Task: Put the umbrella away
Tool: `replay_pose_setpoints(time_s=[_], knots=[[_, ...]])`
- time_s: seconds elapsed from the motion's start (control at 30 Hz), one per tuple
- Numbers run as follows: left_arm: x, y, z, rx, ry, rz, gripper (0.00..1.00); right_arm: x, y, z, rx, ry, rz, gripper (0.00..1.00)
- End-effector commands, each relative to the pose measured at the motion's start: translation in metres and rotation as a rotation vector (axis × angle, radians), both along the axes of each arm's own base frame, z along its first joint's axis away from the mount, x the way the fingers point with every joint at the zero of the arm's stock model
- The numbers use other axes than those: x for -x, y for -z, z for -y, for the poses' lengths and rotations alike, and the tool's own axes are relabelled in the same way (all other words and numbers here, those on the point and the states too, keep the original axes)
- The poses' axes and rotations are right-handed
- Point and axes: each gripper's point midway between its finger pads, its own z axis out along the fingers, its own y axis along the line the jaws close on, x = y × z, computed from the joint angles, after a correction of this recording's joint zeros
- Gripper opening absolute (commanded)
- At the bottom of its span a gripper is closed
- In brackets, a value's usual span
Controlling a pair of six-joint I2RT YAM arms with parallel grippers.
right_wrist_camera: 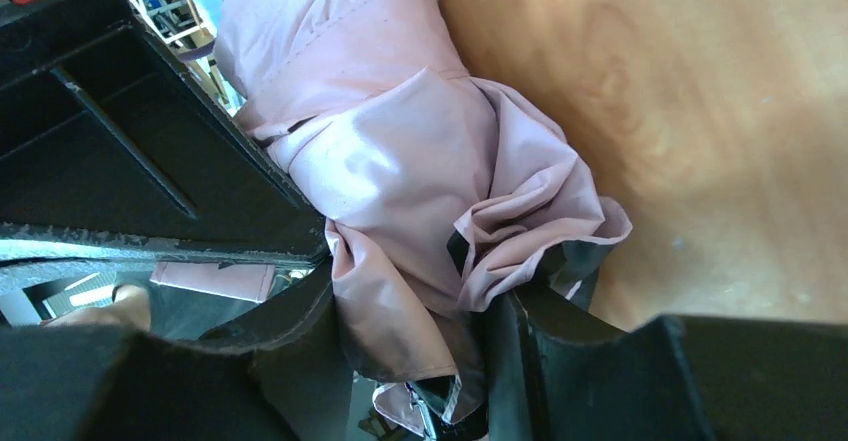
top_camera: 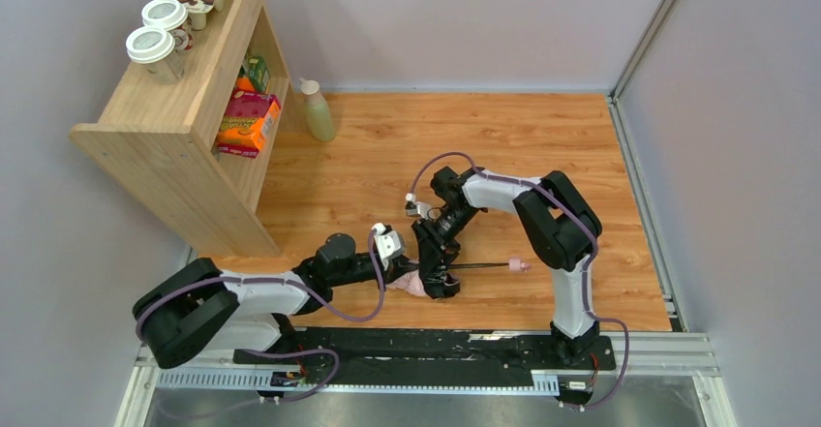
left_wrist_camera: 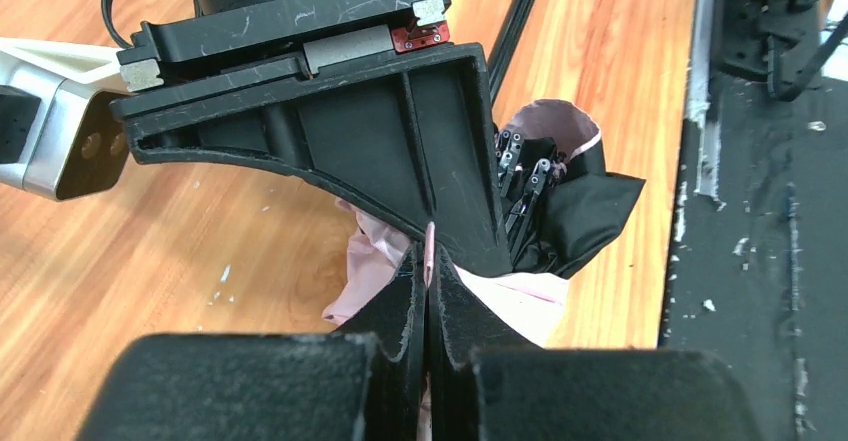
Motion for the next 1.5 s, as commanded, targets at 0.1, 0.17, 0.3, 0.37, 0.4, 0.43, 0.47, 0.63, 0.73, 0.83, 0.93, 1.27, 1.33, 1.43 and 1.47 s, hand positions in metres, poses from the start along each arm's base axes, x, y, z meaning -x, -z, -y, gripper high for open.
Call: replay_pose_setpoints(time_s=[0.1,0.17,0.3,0.37,0.4,0.43,0.47,0.63,0.73,0.83,0.93,1.27,1.33,1.43,1.47], knots=[[0.015,0.002,0.023,0.083,0.058,0.059,0.0,-0.063,0.054,0.004,0.065,0.108,0.247,0.0],[0.014,0.011,0.021,0.075,0.029,0.059,0.0,-0.064,0.054,0.002,0.049,0.107,0.242,0.0],[0.003,0.04,0.013,0.03,-0.088,0.009,0.0,-0.071,0.065,0.009,0.124,0.125,0.323,0.12],[0.006,0.053,0.013,0.024,-0.102,-0.023,0.0,-0.078,0.069,0.016,0.188,0.142,0.391,0.27],[0.006,0.069,0.01,-0.013,-0.117,-0.046,0.0,-0.083,0.071,0.022,0.233,0.165,0.421,0.32],[0.007,0.068,0.012,0.001,-0.119,-0.041,0.0,-0.087,0.07,0.026,0.258,0.175,0.441,0.37],[0.009,0.082,0.009,-0.031,-0.123,-0.059,0.0,-0.088,0.067,0.028,0.276,0.176,0.456,0.41],[0.009,0.084,0.007,-0.046,-0.135,-0.046,0.0,-0.1,0.04,0.035,0.302,0.212,0.546,0.64],[0.01,0.087,0.009,-0.054,-0.126,-0.045,0.0,-0.104,0.017,0.031,0.284,0.209,0.562,0.89],[0.011,0.09,0.009,-0.057,-0.119,-0.058,0.0,-0.114,-0.009,0.042,0.311,0.237,0.704,0.95],[0.013,0.088,0.008,-0.054,-0.114,-0.056,0.0,-0.107,-0.033,0.038,0.193,0.262,0.838,1.0],[0.014,0.086,0.008,-0.045,-0.113,-0.068,0.0,-0.033,-0.01,0.003,-0.012,-0.044,1.233,1.0],[0.015,0.085,0.009,-0.041,-0.109,-0.071,0.0,-0.03,-0.005,-0.002,-0.004,-0.054,1.252,1.0],[0.015,0.085,0.008,-0.041,-0.114,-0.07,0.0,-0.029,0.003,-0.003,0.017,-0.035,1.258,1.0],[0.014,0.085,0.008,-0.039,-0.118,-0.071,0.0,-0.025,0.01,-0.001,0.012,-0.038,1.251,1.0]])
